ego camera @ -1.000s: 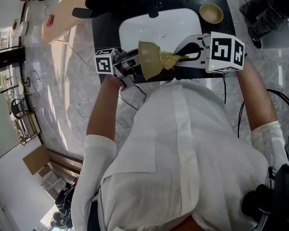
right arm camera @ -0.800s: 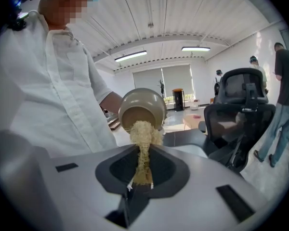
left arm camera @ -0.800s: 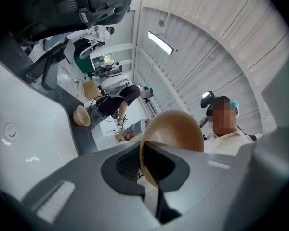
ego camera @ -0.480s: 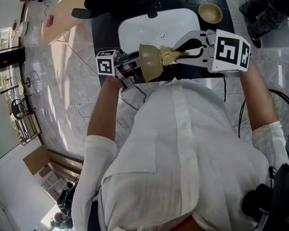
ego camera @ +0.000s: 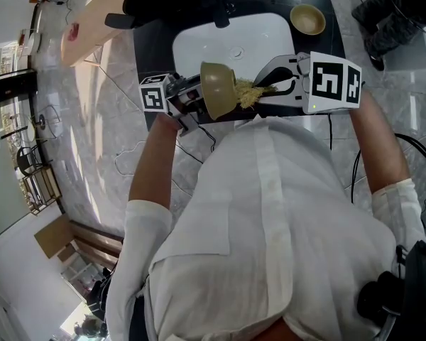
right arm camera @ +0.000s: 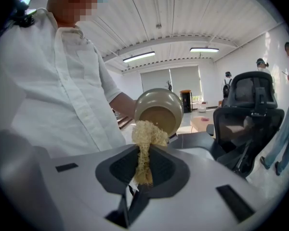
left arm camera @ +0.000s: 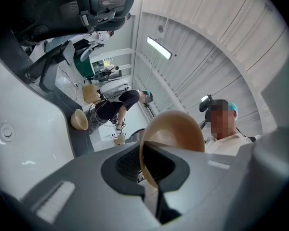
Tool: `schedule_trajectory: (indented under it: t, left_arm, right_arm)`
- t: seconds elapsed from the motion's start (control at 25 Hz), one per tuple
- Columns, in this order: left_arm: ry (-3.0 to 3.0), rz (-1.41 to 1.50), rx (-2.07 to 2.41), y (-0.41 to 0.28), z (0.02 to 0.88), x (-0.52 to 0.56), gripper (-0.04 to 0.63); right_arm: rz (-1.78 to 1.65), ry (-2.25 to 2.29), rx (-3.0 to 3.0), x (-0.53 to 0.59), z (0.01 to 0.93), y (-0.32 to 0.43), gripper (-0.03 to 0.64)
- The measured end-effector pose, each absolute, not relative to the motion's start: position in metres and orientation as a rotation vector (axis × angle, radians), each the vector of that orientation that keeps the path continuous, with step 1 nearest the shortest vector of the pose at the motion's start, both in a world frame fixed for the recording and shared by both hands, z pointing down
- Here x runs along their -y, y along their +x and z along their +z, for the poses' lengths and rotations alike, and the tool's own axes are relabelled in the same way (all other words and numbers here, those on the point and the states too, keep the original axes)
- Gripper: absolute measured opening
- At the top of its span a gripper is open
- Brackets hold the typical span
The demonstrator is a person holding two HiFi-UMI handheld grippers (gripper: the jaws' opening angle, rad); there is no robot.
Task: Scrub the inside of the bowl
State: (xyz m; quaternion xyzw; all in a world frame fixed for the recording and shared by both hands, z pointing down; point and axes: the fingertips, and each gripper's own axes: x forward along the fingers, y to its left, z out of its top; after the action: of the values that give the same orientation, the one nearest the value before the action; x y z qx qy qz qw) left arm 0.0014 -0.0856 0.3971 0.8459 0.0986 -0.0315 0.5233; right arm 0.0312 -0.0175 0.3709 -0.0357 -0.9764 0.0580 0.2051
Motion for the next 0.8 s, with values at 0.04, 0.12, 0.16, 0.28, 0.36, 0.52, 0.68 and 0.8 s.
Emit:
schedule_trajectory:
  t: [0.04, 0.12, 0.16, 0.28, 0.36, 0.52, 0.68, 0.8]
  left_arm:
    - [2.025, -0.076, -0.241, 0.003, 0.395, 0.085, 0.011]
    - [2.025, -0.066, -0.245, 0.005, 0.395, 0.083, 0.011]
    - [2.026, -0.056, -0.243, 0.006, 0.395, 0.081, 0.011]
    - [2.036, -0.018, -0.235, 0.008, 0.399, 0.077, 0.011]
    - [2.046, 0.013, -0.225, 0.009, 0.403, 0.075, 0.011]
    - [2.061, 0.041, -0.198, 0.014, 0.405, 0.074, 0.011]
    - [2.069, 0.089, -0.19, 0.021, 0.41, 0.066, 0.011]
    - [2.065, 0.13, -0.184, 0.03, 0.415, 0.058, 0.011]
  right_arm:
    - [0.166, -0.091, 2.71, 0.019, 0.373, 0.032, 0.048]
    - [0.168, -0.06, 2.687, 0.024, 0.378, 0.035, 0.048]
    - [0.164, -0.046, 2.678, 0.027, 0.38, 0.037, 0.048]
    - [0.142, -0.026, 2.676, 0.029, 0.376, 0.041, 0.048]
    - [0.131, -0.021, 2.699, 0.029, 0.371, 0.044, 0.048]
    - [0.164, -0.03, 2.747, 0.029, 0.362, 0.057, 0.048]
    - [0.205, 0.064, 2.673, 0.045, 0.369, 0.084, 0.048]
    - [0.234, 0.118, 2.738, 0.059, 0.35, 0.091, 0.048]
